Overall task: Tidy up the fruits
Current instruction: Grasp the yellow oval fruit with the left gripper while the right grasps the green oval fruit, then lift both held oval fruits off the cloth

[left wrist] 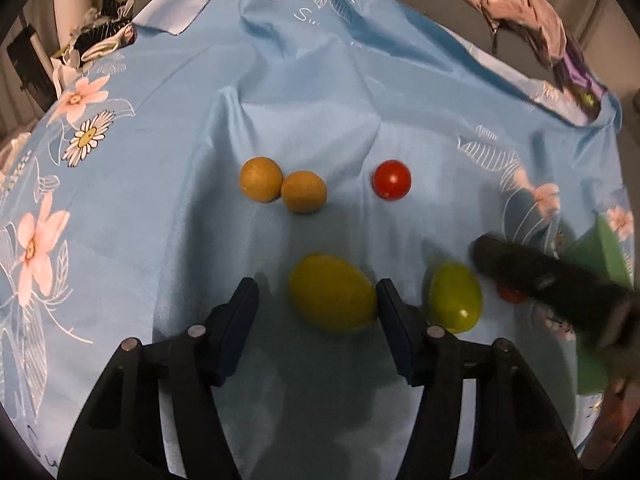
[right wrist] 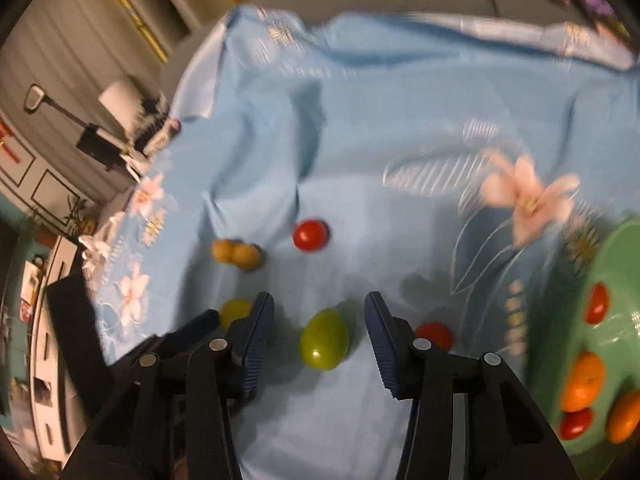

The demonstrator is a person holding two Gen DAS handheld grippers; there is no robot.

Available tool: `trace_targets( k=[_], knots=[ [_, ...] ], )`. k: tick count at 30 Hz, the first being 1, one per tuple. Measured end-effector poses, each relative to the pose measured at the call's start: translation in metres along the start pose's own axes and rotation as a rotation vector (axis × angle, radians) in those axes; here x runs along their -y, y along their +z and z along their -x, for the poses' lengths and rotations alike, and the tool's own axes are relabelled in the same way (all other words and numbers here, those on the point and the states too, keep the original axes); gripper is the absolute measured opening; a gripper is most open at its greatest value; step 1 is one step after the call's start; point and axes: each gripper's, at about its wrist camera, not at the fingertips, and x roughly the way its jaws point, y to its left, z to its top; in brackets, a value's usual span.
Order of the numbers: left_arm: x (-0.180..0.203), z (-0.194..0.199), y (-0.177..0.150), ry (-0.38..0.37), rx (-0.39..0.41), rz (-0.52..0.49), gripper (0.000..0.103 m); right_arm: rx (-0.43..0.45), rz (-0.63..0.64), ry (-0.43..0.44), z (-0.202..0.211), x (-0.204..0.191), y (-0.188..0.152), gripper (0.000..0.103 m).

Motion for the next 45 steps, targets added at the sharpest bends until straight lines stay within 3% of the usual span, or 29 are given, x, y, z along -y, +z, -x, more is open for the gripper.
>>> trace_targets(
  k=[5, 7, 14, 18, 31, 45],
  knots=[
    [0.001, -0.003, -0.001, 0.028, 0.001, -0.029, 0.057, -0.062, -0.02, -0.019, -0.023, 0.006, -0.009, 0.05],
    [0.002, -0.003, -0.002, 0.057, 0.007, -0.051, 0.039, -0.074, -0.032, -0.021, -0.026, 0.007, -0.012, 0.05],
    [0.001, -0.003, -0.004, 0.06, 0.019, -0.059, 0.039, -0.051, -0.018, -0.041, -0.023, 0.008, -0.016, 0.049],
    [0.003, -0.001, -0.006, 0.067, 0.019, -0.063, 0.039, -0.044, -0.008, -0.044, -0.025, 0.008, -0.016, 0.035],
    [-0.006, 0.018, -0.009, 0.028, 0.027, 0.01, 0.039, -0.021, 0.001, -0.04, -0.017, 0.011, -0.02, 0.035],
    [-0.013, 0.031, -0.009, 0.027, 0.051, 0.031, 0.039, -0.022, 0.119, -0.177, -0.021, -0.004, -0.032, 0.035]
  ],
)
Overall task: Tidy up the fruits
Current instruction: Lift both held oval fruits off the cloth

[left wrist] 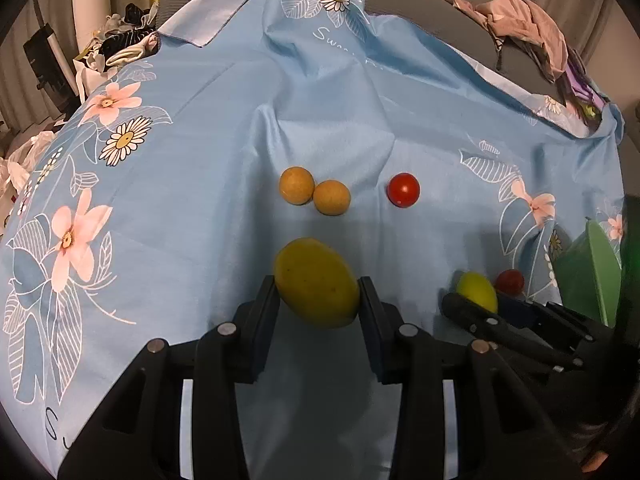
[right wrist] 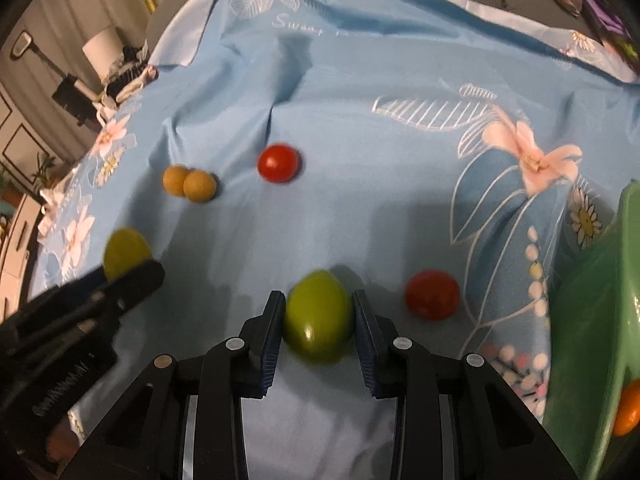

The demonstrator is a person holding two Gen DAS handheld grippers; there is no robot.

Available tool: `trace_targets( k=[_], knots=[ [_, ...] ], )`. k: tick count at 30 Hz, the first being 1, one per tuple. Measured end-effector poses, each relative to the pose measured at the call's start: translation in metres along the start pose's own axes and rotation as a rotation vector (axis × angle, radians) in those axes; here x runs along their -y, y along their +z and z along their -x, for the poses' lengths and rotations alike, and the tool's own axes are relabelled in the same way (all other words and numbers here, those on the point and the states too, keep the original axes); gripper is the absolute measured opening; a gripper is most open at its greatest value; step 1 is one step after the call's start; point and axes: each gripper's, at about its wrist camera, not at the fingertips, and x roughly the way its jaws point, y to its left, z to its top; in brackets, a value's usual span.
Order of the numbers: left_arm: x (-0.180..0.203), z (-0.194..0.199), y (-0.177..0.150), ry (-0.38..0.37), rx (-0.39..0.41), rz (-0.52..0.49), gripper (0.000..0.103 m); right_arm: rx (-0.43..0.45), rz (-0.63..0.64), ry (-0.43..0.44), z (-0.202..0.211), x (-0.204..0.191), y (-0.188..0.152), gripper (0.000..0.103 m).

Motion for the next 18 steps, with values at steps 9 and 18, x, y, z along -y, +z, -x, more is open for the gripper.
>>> trace_targets(
  k=[9, 18],
  knots=[
    [0.004, 0.012, 0.0, -0.026, 0.031, -0.005, 0.039, 0.009, -0.026, 0.059, 0.007, 0.003, 0.003, 0.035],
    [0.016, 0.046, -0.002, -0.088, 0.116, -0.038, 0.039, 0.141, -0.06, 0.161, 0.061, 0.014, 0.005, 0.035]
  ],
)
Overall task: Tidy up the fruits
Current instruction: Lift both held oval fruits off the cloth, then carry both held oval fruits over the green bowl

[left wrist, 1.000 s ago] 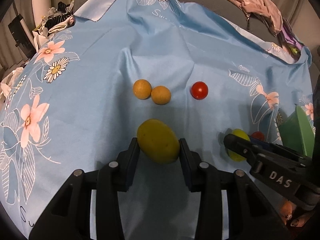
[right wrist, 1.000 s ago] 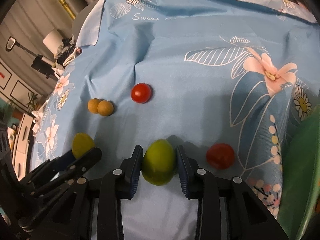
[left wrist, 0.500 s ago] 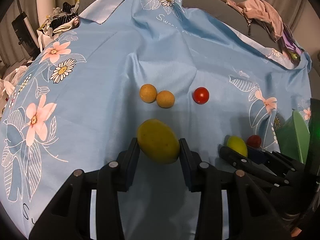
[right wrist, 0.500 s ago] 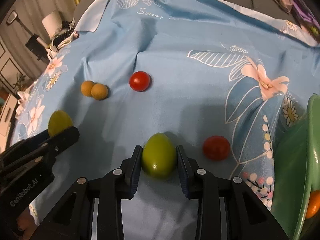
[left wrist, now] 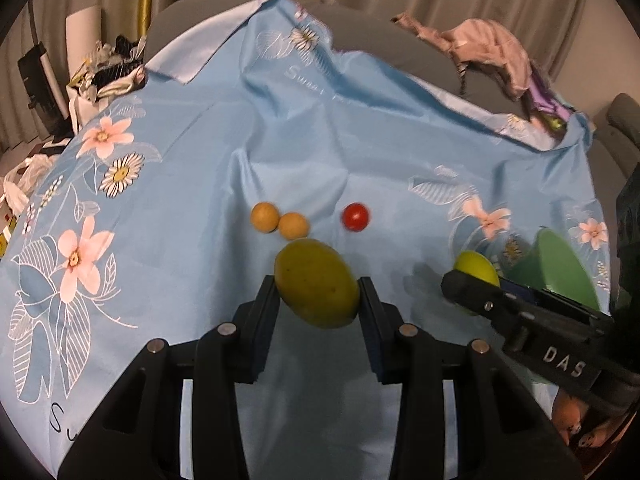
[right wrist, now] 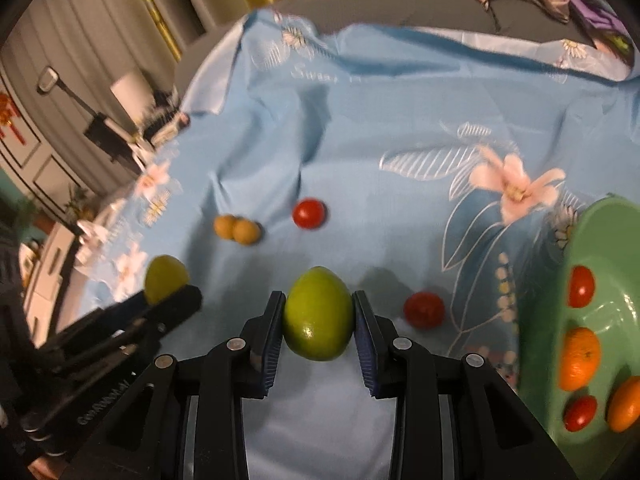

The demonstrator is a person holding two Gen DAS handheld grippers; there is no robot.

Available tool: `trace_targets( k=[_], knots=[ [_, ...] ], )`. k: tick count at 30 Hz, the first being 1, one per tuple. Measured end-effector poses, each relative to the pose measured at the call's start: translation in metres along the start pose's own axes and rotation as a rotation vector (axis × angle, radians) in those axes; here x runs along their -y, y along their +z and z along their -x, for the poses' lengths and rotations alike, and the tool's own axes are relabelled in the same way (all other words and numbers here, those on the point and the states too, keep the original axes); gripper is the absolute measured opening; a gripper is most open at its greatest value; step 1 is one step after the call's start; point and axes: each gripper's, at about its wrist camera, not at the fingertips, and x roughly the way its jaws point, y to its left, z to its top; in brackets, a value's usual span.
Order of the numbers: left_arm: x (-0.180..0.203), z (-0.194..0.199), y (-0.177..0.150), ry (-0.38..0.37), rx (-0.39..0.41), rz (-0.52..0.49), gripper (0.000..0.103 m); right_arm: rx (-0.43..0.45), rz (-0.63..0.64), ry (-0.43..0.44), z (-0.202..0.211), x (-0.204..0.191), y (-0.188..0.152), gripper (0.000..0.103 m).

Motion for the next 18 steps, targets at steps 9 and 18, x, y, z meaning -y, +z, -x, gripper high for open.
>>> trace_targets(
  k=[9, 18],
  knots=[
    [0.023, 0.036, 0.001, -0.088, 0.085, -0.057, 0.039, 0.089, 0.003, 0.064, 0.038, -0.001, 0.002, 0.035],
    [0.045, 0.057, 0.007, -0.135, 0.138, -0.097, 0.039, 0.192, -0.001, 0.091, 0.078, 0.008, 0.002, 0.035]
  ],
)
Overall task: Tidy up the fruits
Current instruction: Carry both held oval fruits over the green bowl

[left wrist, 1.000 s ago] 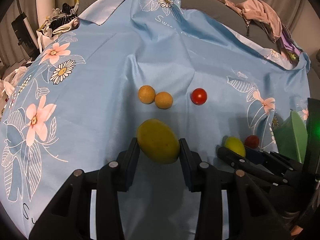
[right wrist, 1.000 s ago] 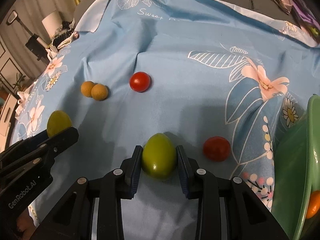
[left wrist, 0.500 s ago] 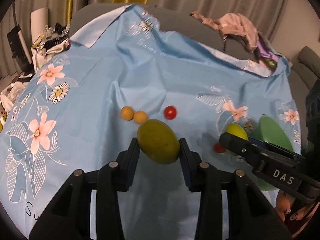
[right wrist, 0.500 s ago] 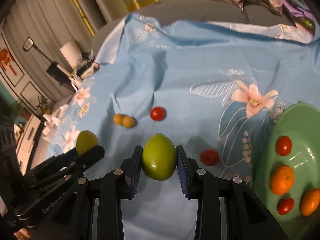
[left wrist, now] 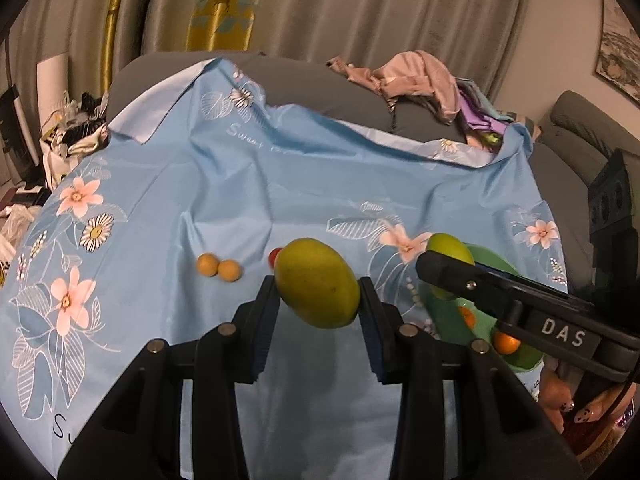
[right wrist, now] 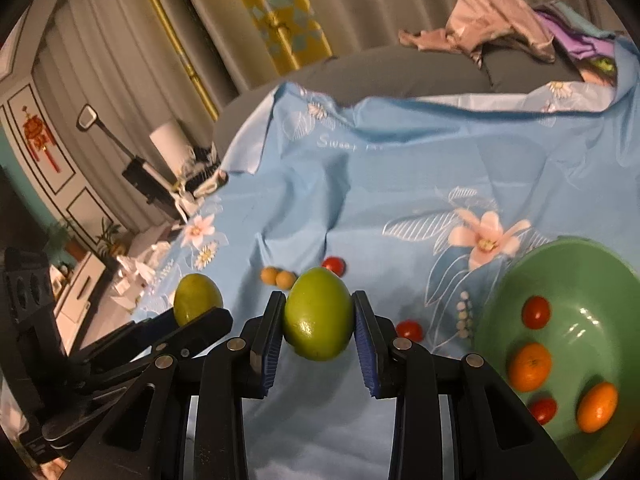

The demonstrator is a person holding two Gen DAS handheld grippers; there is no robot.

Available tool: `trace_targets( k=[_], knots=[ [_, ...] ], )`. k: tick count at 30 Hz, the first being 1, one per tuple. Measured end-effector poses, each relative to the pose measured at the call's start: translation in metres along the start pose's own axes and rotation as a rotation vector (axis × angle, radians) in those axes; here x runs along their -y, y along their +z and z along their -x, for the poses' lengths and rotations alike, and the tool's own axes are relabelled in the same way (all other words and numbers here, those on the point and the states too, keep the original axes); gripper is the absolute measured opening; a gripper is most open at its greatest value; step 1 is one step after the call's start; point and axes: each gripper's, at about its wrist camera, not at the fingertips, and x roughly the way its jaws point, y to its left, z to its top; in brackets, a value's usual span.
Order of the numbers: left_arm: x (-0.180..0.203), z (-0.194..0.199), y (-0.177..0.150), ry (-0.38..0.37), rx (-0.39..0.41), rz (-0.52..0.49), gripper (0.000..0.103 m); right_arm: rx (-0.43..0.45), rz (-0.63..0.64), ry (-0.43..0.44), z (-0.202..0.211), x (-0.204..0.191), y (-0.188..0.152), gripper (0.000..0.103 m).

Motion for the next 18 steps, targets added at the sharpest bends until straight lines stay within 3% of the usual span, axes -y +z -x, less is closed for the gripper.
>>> trace_targets(
  k=[18],
  knots=[
    [0.077, -0.005, 0.023, -0.108, 0.054, -0.087, 0.039, 0.205, -0.082, -0.055, 0.072, 0.05, 0.006, 0.035]
  ],
)
